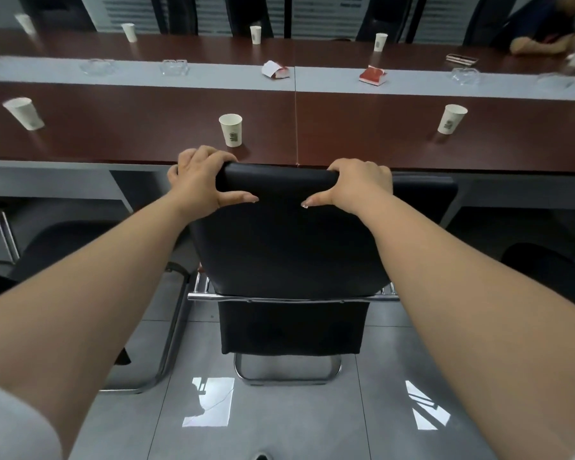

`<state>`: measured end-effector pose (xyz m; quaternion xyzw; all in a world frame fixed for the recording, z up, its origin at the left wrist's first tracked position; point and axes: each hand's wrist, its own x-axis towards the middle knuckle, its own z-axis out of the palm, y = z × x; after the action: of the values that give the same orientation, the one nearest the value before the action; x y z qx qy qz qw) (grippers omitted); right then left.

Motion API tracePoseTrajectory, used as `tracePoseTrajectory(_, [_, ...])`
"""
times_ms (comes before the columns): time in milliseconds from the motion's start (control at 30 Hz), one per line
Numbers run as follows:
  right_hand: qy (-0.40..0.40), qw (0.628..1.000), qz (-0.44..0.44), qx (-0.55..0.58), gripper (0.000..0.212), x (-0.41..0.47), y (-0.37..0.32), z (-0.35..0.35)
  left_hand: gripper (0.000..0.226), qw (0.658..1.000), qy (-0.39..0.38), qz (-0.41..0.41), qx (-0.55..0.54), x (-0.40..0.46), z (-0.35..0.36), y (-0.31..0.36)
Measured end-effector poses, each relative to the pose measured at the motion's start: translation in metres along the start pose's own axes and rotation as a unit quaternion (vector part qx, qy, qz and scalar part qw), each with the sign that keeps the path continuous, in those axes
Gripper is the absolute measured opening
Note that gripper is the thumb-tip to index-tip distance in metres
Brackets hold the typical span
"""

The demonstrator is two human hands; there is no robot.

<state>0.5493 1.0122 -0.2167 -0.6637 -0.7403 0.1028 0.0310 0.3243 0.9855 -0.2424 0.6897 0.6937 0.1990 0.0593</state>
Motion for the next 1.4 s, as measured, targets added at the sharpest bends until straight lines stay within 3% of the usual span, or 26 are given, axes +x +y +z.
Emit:
tracePoseTrajectory(200, [-0.011,1.0,0.011,0.008,0.08,-0.004,-0.007,-0.001,0.067,1.0,-0.005,0.005,0.004,0.0,-0.003,-0.004])
tracePoseTrajectory(633, [0.068,0.995,-0.061,-0.039,0.079,-0.032,0.001,0.017,0.07,0.999,0.028,0.005,0.034,-0.031,0.004,-0.005])
tracePoseTrajectory(833, [0.124,0.99,-0.062,-0.02,0.08,-0.046,0.004,0.029,0.087,0.999,0.0,-0.049,0.001,-0.052,0.011,0.002])
tracePoseTrajectory(933, [0.134,0.989,-0.058,-0.002,0.08,-0.054,0.003,0.039,0.085,0.997,-0.02,-0.069,-0.005,-0.061,0.013,0.009])
tracePoseTrajectory(1100, [0.136,0.979,-0.046,0.142,0.065,-0.062,0.006,0.041,0.063,0.994,-0.04,-0.066,-0.083,-0.075,0.017,0.035])
tracePoseTrajectory(1233, [0.202,0.91,-0.033,0.36,0.037,-0.076,0.006,0.046,0.045,0.963,0.05,-0.053,-0.258,-0.092,0.03,0.059])
tracePoseTrajectory(1300, [0.213,0.884,-0.021,0.415,0.028,-0.085,0.006,0.049,0.037,0.939,0.088,-0.054,-0.327,-0.099,0.034,0.071])
tracePoseTrajectory(1400, [0.217,0.866,-0.004,0.45,0.013,-0.093,0.015,0.054,0.022,0.915,0.088,-0.05,-0.391,-0.102,0.038,0.09])
